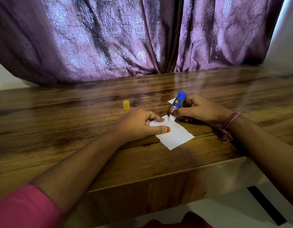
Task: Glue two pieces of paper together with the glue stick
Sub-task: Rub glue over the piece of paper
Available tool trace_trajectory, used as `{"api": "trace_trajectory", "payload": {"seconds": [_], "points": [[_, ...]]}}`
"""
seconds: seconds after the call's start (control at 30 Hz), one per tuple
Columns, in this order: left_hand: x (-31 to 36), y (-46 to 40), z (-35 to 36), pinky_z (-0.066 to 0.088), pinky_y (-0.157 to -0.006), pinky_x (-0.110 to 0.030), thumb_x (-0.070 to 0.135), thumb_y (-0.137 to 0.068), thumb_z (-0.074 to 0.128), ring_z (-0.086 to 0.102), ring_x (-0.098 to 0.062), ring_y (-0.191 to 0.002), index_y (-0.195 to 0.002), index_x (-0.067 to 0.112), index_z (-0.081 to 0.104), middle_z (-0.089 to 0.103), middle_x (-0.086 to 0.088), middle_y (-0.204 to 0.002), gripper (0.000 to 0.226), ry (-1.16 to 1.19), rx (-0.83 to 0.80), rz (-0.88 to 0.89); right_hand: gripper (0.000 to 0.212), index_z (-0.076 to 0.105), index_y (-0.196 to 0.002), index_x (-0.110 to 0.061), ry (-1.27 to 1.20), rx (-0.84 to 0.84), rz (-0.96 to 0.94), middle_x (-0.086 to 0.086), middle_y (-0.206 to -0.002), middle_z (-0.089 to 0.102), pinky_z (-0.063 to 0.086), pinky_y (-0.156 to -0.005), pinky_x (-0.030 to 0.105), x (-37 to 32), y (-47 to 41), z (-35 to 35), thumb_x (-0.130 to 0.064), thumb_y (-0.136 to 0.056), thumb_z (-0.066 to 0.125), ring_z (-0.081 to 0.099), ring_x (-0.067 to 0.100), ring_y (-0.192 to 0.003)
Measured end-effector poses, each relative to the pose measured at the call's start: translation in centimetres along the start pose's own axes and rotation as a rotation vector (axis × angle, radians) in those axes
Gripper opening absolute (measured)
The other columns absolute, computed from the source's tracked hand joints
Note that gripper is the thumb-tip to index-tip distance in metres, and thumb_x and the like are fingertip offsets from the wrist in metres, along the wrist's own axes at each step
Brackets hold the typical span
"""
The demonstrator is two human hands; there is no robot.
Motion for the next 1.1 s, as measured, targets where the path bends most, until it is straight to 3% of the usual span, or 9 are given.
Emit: {"api": "trace_trajectory", "payload": {"seconds": [0.2, 0.43, 0.6, 0.77, 1.1], "points": [[-0.1, 0.0, -0.1, 0.033, -0.06, -0.034, 0.063, -0.072, 0.064, 0.042, -0.007, -0.05, -0.107, 0.034, 0.068, 0.039, 0.01, -0.041, 0.046, 0.007, 0.017, -0.003, 0.019, 0.068, -0.091, 0.002, -0.004, -0.003, 0.002, 0.035, -0.088, 0.065, 0.042, -0.057, 0.034, 0.0, 0.2, -0.1, -0.016, -0.083, 0.069, 0.054, 0.024, -0.063], [-0.1, 0.0, 0.0, 0.032, -0.058, -0.033, 0.065, -0.071, 0.063, 0.039, -0.004, -0.046, -0.108, 0.035, 0.067, 0.043, 0.016, -0.039, 0.047, 0.007, 0.006, -0.008, 0.019, 0.067, -0.092, 0.004, -0.019, -0.006, -0.004, 0.035, -0.088, 0.065, 0.043, -0.055, 0.029, -0.1, 0.5, -0.1, -0.013, -0.083, 0.068, 0.054, 0.022, -0.062], [-0.1, 0.1, 0.0, 0.032, -0.059, -0.034, 0.063, -0.071, 0.064, 0.042, -0.009, -0.049, -0.106, 0.034, 0.068, 0.039, 0.01, -0.038, 0.046, 0.022, 0.011, -0.016, 0.017, 0.067, -0.092, 0.004, -0.022, -0.02, 0.009, 0.022, -0.078, 0.064, 0.042, -0.051, 0.022, -0.1, 0.7, -0.1, -0.01, -0.083, 0.068, 0.053, 0.017, -0.059], [0.0, 0.1, 0.0, 0.029, -0.058, -0.034, 0.063, -0.071, 0.063, 0.042, -0.012, -0.051, -0.107, 0.033, 0.068, 0.039, 0.008, -0.044, 0.047, 0.016, 0.01, -0.017, 0.018, 0.067, -0.093, 0.002, 0.005, -0.042, 0.0, 0.028, -0.082, 0.065, 0.045, -0.053, 0.023, -0.4, 1.0, -0.2, -0.012, -0.082, 0.069, 0.055, 0.02, -0.063], [-0.1, 0.1, -0.1, 0.028, -0.057, -0.034, 0.063, -0.071, 0.064, 0.041, -0.009, -0.049, -0.107, 0.034, 0.068, 0.041, 0.007, -0.046, 0.047, 0.018, 0.013, -0.017, 0.016, 0.068, -0.094, -0.001, -0.018, -0.075, 0.006, 0.023, -0.083, 0.065, 0.045, -0.056, 0.027, -0.1, 1.2, -0.3, -0.012, -0.082, 0.069, 0.056, 0.014, -0.061]]}}
Point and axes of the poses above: each hand's wrist, its own y-axis away from the middle knuckle, its own z-axis out of the palm, x = y × z, the point moved 8 cm from there along -y, towards the middle knuckle
